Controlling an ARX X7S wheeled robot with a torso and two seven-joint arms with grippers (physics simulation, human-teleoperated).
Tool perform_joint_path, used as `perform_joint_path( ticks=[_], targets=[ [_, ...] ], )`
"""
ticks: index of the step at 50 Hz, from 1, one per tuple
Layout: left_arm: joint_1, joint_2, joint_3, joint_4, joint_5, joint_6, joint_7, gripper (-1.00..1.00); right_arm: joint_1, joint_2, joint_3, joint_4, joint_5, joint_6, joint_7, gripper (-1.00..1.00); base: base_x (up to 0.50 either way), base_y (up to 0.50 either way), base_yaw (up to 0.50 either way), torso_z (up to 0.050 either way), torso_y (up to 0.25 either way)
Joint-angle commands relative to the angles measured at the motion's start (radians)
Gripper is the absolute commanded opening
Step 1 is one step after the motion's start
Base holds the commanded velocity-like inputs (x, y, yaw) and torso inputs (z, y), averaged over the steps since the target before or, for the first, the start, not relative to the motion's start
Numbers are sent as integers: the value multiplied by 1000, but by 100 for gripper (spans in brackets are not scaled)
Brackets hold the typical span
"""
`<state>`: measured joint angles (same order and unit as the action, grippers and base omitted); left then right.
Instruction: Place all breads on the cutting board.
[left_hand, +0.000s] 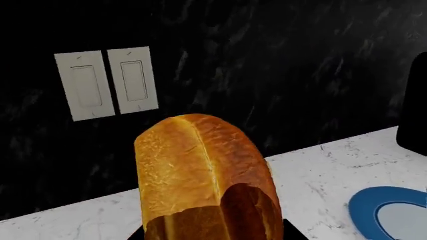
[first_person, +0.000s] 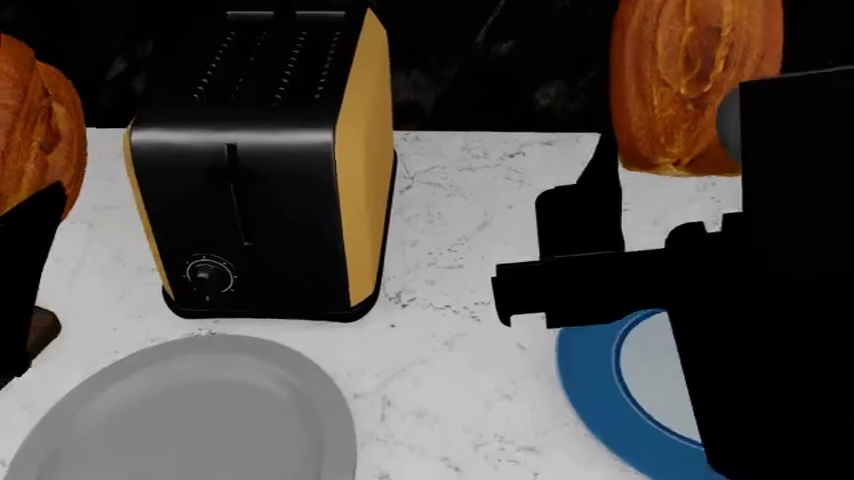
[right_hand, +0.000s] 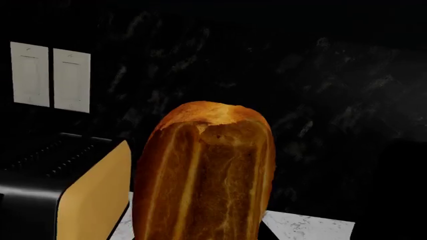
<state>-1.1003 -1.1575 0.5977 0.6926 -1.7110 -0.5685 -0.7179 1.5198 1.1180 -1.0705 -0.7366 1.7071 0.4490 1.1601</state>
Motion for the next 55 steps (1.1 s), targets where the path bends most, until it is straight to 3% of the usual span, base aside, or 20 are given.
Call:
perform_joint_path(
  ticks=[1,7,55],
  targets=[
    [4,-22,-61,-13,2,96,-82,-100,-84,36,4,-81,-107,-50,20,-100,-355,0,0,0,0],
    [-17,-5,-65,-32,-2,94,-95,-100,-123,39,-8,-79,-161,-68,-7,-100,-209,158,0,0,0],
    [-15,10,-79,-48,-1,106,-115,-100,-125,-14,-18,-37,-198,-30,-54,-100,0,500,0,1,1]
  ],
)
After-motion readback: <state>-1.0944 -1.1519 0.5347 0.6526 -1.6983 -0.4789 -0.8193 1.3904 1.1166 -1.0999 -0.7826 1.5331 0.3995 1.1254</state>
